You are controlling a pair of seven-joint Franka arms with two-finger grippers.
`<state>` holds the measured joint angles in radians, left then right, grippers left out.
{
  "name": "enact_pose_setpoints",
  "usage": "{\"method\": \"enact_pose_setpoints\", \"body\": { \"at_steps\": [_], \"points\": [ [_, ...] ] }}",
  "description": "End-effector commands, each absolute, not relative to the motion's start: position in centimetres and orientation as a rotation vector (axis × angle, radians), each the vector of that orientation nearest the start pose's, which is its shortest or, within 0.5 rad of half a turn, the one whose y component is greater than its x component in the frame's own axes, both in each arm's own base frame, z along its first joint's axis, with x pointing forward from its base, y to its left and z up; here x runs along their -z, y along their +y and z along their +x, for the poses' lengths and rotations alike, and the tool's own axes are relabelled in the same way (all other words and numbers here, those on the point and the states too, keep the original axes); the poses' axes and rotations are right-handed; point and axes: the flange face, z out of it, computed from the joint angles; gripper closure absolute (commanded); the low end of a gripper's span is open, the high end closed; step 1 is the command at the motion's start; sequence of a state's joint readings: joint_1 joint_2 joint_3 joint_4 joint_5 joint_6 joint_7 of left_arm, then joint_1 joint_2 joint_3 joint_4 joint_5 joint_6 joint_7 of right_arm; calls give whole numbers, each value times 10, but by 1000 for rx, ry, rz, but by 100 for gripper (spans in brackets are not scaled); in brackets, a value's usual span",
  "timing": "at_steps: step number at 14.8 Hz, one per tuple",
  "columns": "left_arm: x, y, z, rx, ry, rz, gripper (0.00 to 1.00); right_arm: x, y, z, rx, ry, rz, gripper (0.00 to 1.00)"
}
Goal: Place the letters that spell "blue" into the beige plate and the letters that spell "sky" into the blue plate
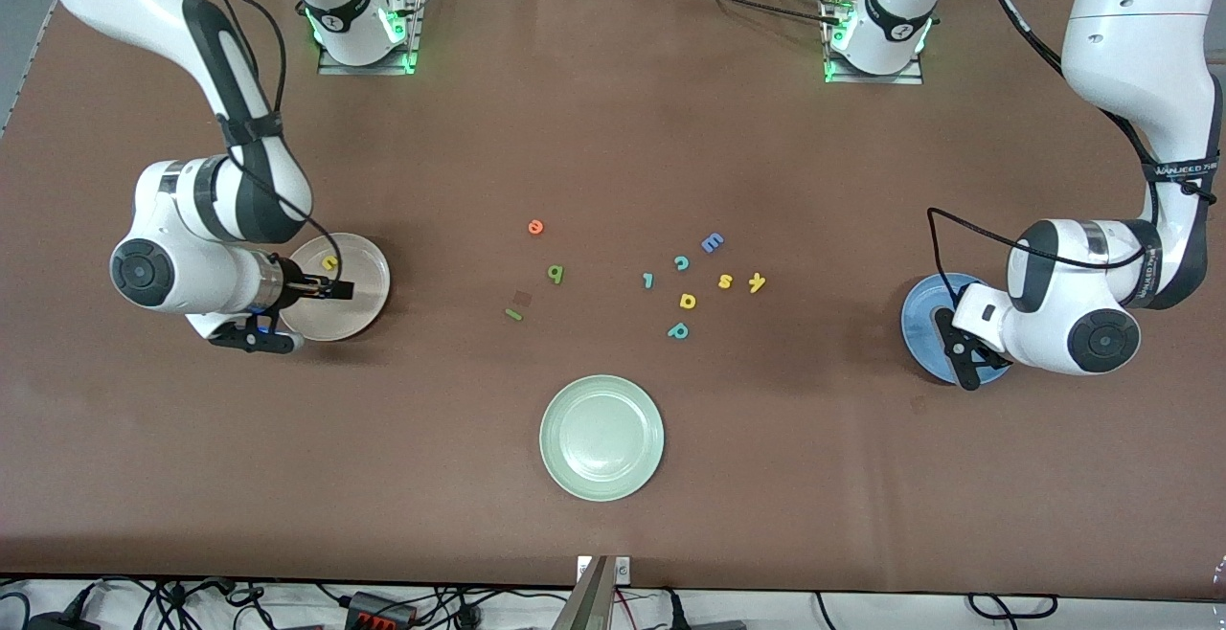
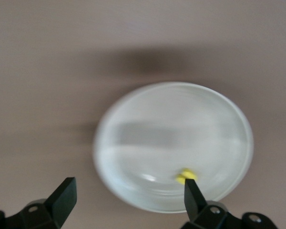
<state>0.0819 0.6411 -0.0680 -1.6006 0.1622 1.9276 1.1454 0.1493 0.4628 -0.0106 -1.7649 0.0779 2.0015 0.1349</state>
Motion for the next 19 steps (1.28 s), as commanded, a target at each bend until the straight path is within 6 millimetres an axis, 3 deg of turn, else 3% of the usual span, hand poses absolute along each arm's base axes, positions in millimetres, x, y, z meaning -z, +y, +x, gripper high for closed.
{"method": "enact_pose_setpoints", "body": {
  "at_steps": [1,3,5,6,10,13,14,15,16,19],
  "points": [
    [-247,17,661,-475,1824,-2592,0,-287,163,626,-326,-236,-3072,0],
    [-252,5,660,-473,1791,-2613,0,-278,197,624,-261,-450,-3047,0],
    [-265,-29,655,-491,1679,-2684,0,-276,235,619,-162,-680,-3011,0],
    [-266,-41,652,-522,1602,-2730,0,-264,255,616,-120,-785,-2988,0],
    [-273,-90,643,-529,1412,-2833,0,-215,294,610,6,-1221,-2832,0],
    [-277,-130,635,-524,1230,-2913,0,-196,314,599,6,-1331,-2789,17],
    [-276,-151,629,-513,1188,-2936,0,-193,319,596,8,-1350,-2783,18],
    [-272,-168,623,-482,1139,-2964,0,-190,328,593,29,-1386,-2776,19],
    [-259,-188,611,-434,1105,-2992,0,-191,334,592,56,-1419,-2770,26],
    [-222,-215,586,-265,1126,-3031,0,-181,338,588,47,-1444,-2767,32]
  ]
}}
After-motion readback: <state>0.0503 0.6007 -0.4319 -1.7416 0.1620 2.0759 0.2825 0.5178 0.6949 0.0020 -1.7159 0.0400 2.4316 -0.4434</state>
